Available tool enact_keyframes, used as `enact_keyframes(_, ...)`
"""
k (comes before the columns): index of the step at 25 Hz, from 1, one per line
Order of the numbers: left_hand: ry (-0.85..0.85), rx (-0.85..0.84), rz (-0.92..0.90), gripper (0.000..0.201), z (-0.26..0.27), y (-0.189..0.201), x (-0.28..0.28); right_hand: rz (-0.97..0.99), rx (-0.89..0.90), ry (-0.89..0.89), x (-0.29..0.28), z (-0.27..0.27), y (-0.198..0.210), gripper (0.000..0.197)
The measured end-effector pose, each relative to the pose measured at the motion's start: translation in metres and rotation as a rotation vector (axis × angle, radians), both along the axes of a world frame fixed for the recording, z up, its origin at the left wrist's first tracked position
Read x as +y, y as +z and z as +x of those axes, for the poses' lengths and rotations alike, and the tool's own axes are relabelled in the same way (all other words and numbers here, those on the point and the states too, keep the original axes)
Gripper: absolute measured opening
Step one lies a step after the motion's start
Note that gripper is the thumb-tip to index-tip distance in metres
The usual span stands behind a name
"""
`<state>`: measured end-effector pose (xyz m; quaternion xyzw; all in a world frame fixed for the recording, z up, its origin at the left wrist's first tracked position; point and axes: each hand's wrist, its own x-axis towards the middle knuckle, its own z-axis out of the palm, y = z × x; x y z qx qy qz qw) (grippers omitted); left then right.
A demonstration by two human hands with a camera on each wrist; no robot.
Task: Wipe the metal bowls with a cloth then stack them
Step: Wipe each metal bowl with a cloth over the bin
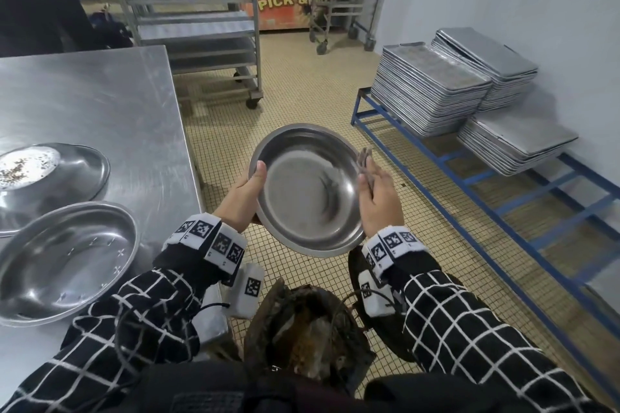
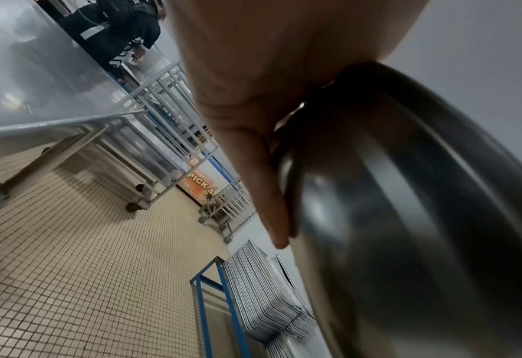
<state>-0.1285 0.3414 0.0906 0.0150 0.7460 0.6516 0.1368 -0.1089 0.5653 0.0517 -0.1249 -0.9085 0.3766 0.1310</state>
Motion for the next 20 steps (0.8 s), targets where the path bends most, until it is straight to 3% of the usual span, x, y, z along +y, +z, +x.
enact_keyframes(3,-0.033,-0.091,0.043,0.049,-0.006,-0.002,-0.006,-0.255,-0.028,-0.055,0.000,-0.003,0.021,0.036)
enact_keyframes(6,-0.099,-0.098,0.121,0.056,-0.014,-0.008,-0.013,-0.214,-0.145,-0.065,0.009,-0.005,0.024,0.016)
enact_keyframes(7,-0.083,-0.083,0.148,0.057,-0.016,-0.010,-0.014,-0.206,-0.147,-0.090,0.010,-0.006,0.022,0.019)
enact_keyframes(9,-0.007,-0.025,0.169,0.062,-0.015,-0.012,-0.012,-0.231,-0.114,-0.165,0.006,-0.006,0.019,0.023)
enact_keyframes(14,0.057,0.055,0.197,0.081,-0.004,-0.020,0.001,-0.404,0.042,-0.298,-0.017,-0.002,0.020,0.007)
enact_keyframes(17,0.109,-0.001,0.211,0.043,0.006,-0.021,0.010,-0.475,0.129,-0.305,-0.026,0.004,0.020,0.009)
enact_keyframes(20,0.212,0.009,0.221,0.015,0.009,-0.013,0.016,-0.544,0.081,-0.218,-0.028,0.006,0.016,0.014)
